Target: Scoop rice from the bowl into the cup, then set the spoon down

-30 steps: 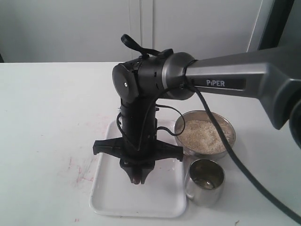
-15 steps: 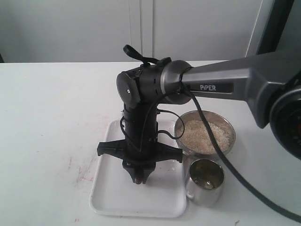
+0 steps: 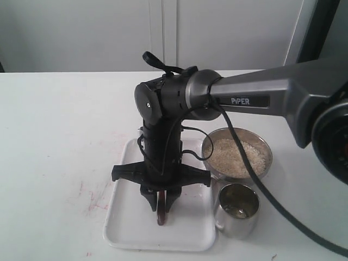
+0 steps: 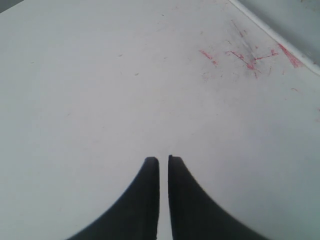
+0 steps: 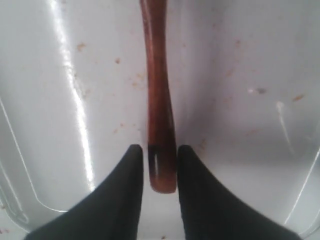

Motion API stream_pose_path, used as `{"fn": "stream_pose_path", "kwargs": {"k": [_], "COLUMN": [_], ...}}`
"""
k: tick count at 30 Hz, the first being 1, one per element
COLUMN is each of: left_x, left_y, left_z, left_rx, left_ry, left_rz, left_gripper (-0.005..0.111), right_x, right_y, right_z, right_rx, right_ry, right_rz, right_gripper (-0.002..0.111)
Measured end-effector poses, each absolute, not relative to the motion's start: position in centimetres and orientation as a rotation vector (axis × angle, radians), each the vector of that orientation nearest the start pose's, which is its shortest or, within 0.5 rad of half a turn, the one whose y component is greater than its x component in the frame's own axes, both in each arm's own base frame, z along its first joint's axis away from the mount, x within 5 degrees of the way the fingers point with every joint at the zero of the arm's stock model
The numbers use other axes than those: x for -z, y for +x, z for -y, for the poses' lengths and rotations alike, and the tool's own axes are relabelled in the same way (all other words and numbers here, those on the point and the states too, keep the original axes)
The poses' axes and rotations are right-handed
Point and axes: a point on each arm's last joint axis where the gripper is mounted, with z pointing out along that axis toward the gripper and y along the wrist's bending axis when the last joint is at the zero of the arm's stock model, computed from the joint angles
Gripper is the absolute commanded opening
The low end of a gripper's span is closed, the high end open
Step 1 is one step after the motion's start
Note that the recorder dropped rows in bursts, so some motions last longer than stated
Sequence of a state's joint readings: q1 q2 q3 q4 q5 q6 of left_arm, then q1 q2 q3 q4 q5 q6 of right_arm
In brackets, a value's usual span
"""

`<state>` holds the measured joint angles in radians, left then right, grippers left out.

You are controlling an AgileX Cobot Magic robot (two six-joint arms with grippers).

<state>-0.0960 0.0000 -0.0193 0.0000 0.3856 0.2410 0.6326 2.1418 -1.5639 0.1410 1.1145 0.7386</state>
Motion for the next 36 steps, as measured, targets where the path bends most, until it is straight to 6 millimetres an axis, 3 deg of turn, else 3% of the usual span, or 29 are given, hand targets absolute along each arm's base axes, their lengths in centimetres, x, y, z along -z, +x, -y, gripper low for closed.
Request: {"fn": "stream_pose_path", "kwargs": {"k": [4,8,14,20,25,28,32,36], "left_x": [-18.5,-18.5,-18.5,-18.5,-18.5,-18.5,-18.5,-18.5], "left_y": [5.2,5.2,5.2,5.2,5.2,5.2,5.2,5.2], "left_z": [0.5,0.5,0.5,0.5,0.5,0.5,0.5,0.5], "left_rx": [-0.101,-0.101,-0.101,-0.101,-0.101,-0.101,-0.101,-0.101], "left_ry": [0.31,0.31,0.31,0.31,0.31,0.31,0.31,0.31], "left_rz": [-1.825,-1.825,-1.825,-1.825,-1.825,-1.825,-1.825,-1.825], "left_gripper": [0.014,0.014,0.014,0.014,0.014,0.014,0.014,0.014], "right_x": [-15.8,-18.2,-23.3,-29.0,-34.1,-38.1,-41.4,-43.9], "right_y": [32.9,32.9,32.2,30.2,26.6,21.3,14.6,10.6], "right_z": [-25.5,-25.5,-23.7,-21.3,-18.8,-16.3,-13.1,-10.4], "right_rx": [-0.147,-0.209,-0.108,-0.034,-0.082,-0.176,-0.383,-0.523], "right_ry": [0.26,0.149,-0.371,-0.639,-0.689,-0.73,-0.797,-0.771], "right_rz": [-3.216,-3.167,-3.022,-2.831,-2.695,-2.565,-2.409,-2.277], "right_gripper": [0.024,0.024,0.022,0.008,0.0,0.0,0.0,0.0]}}
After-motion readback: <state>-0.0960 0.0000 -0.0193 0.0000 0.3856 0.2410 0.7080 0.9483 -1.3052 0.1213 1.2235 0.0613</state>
